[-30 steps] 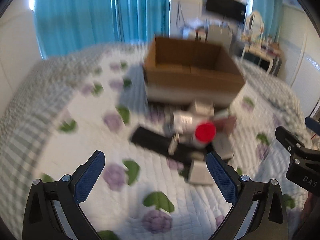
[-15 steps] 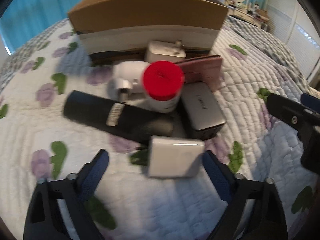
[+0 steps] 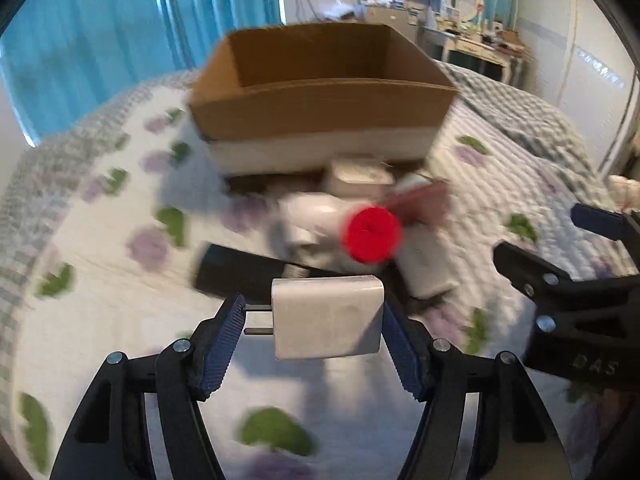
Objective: Organize rigid objects
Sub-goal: 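Grasp the white square charger with the left tool while the right tool grasps the black UGREEN device, then carry both held items over the cardboard box and open both tools to drop them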
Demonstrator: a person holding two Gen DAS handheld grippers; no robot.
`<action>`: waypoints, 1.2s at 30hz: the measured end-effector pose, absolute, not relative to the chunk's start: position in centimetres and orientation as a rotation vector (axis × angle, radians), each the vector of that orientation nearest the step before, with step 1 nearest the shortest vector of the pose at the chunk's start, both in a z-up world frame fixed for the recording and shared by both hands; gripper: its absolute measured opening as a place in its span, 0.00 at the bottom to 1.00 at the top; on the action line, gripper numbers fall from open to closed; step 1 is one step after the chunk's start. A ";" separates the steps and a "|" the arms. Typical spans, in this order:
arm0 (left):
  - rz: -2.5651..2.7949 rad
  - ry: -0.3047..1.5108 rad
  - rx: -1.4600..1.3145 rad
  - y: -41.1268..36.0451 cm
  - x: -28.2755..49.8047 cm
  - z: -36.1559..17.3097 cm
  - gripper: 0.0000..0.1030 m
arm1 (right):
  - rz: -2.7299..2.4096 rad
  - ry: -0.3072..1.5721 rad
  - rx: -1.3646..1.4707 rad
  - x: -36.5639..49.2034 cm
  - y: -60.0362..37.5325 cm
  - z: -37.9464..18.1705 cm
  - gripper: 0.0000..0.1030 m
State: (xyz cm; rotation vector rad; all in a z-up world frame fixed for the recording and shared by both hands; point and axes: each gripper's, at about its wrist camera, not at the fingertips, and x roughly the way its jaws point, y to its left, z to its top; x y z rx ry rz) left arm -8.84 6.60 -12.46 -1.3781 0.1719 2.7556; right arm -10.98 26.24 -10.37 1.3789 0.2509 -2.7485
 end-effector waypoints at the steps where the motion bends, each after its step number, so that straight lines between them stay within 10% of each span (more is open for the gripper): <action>1: 2.781 0.177 -1.375 5.8 -9.0 -12.3 0.67 | -2.730 0.241 1.382 -11.2 25.7 -10.5 1.00; 10: 2.817 0.081 -1.482 1.9 -11.0 -14.0 0.67 | -2.577 0.287 1.486 -14.1 21.6 -14.1 0.96; 21: 2.806 0.049 -1.477 1.9 -10.3 -13.9 0.67 | -2.498 0.253 1.518 -16.2 19.8 -17.1 0.44; 36: 2.838 0.045 -1.333 2.2 -8.3 -8.5 0.67 | -2.617 0.134 1.338 -12.0 22.1 -11.5 0.41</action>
